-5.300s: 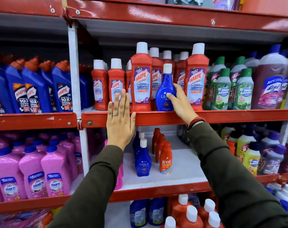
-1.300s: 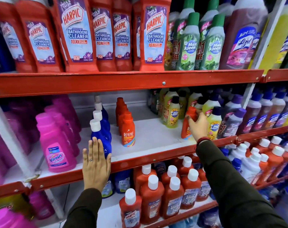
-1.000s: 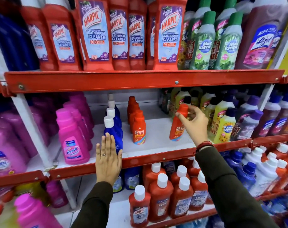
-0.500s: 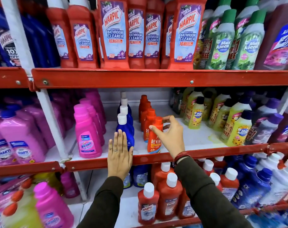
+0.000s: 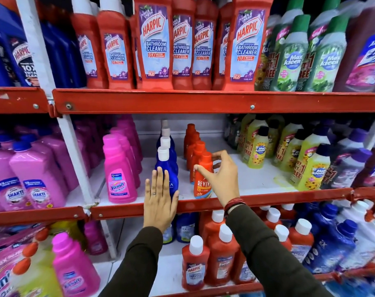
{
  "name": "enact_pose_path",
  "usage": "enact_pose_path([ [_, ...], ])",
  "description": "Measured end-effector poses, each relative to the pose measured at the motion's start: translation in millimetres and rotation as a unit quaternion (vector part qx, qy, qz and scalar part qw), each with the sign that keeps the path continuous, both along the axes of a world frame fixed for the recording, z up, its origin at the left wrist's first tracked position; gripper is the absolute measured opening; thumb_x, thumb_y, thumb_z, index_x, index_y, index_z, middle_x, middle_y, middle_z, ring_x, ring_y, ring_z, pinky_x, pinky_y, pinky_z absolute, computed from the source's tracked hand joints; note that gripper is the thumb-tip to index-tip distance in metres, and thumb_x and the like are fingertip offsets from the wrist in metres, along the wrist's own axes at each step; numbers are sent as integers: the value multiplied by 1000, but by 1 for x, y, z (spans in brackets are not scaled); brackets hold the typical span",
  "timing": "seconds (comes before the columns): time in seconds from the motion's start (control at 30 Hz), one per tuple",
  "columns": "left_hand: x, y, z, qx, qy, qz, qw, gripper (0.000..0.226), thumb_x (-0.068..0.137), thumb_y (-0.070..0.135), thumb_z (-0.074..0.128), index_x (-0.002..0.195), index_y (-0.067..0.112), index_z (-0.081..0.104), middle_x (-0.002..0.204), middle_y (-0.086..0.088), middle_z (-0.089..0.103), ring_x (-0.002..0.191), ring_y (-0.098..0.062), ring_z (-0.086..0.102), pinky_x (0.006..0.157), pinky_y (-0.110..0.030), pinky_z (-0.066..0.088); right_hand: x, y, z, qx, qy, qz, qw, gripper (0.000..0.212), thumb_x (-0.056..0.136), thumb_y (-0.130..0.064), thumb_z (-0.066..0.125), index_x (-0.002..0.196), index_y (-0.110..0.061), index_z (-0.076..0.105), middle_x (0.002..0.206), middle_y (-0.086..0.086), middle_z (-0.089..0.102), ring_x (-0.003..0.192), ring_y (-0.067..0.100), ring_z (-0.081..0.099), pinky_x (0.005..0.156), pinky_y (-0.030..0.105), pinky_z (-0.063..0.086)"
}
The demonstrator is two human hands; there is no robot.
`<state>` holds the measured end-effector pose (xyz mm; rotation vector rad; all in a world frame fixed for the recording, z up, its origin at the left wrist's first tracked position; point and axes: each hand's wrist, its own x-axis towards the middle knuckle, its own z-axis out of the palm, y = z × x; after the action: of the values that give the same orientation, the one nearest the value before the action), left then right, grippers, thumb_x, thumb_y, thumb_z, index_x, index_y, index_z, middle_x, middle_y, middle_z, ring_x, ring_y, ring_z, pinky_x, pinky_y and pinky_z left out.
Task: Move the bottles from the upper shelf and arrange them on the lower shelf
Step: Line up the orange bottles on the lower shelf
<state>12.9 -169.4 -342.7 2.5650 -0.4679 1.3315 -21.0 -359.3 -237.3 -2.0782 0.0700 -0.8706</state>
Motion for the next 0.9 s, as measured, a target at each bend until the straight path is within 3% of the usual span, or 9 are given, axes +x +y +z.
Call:
enact_pose_path([
  [0.13,-13,-3,2,-47,40,-41,997,85,101,40,39,163,15,-13,171,-6,-24,160,-24,-19,129,-42,-16,-6,0,-6,35,9,57,998,61,80,-57,75,126,-26,50,128,-1,60,112,13,61,92,32,57],
  [0.27,-40,-24,1,-61,66,-162,983,74,105,37,33,164,18,-6,175,-4,-9,162,-25,-4,132,-39,-7,-19,1,-21,226,27,113,967,54,99,-55,47,144,-25,45,144,-4,51,135,15,51,109,33,46],
  [0.33,-52,-41,5,-112,118,-246,955,68,107,41,29,164,29,-5,175,8,-3,162,-15,1,131,-26,1,-25,2,-29,310,53,132,940,57,104,-53,33,150,-20,41,155,-1,45,142,14,43,120,36,35],
  [0.4,-63,-56,15,-206,196,-304,909,64,107,46,30,161,44,-5,171,25,-3,159,0,3,124,-7,6,-32,3,-35,339,87,159,923,58,104,-55,24,149,-22,40,149,-6,48,133,3,48,113,24,37],
  [0.47,-69,-69,25,-307,256,-325,857,58,106,53,27,158,52,-1,166,37,-2,155,11,3,119,-2,8,-34,3,-43,332,111,183,919,49,103,-56,20,139,-31,42,125,-22,59,105,-18,61,90,4,46],
  [0.53,-64,-77,34,-400,331,-317,793,56,105,57,23,158,49,5,167,31,5,154,10,8,126,-16,12,-36,4,-45,326,126,201,915,42,104,-56,18,124,-37,49,108,-30,61,90,-24,64,74,-1,49],
  [0.67,-45,-83,46,-498,441,-303,682,64,105,57,23,162,28,27,166,-1,37,151,-15,36,129,-43,26,-36,4,-49,311,137,206,918,39,105,-54,23,111,-43,60,106,-29,66,93,-19,66,74,2,50],
  [0.77,-41,-87,45,-509,471,-298,656,68,103,63,25,161,27,31,162,-4,43,148,-22,43,126,-49,31,-35,3,-50,302,153,201,919,43,105,-54,24,132,-38,52,118,-19,64,104,-9,64,90,9,46],
  [0.9,-41,-90,48,-502,457,-298,671,67,104,61,22,163,30,20,167,-2,33,152,-22,36,128,-50,27,-32,3,-52,286,160,200,923,58,105,-54,25,152,-24,41,138,-6,55,126,7,54,109,25,38],
])
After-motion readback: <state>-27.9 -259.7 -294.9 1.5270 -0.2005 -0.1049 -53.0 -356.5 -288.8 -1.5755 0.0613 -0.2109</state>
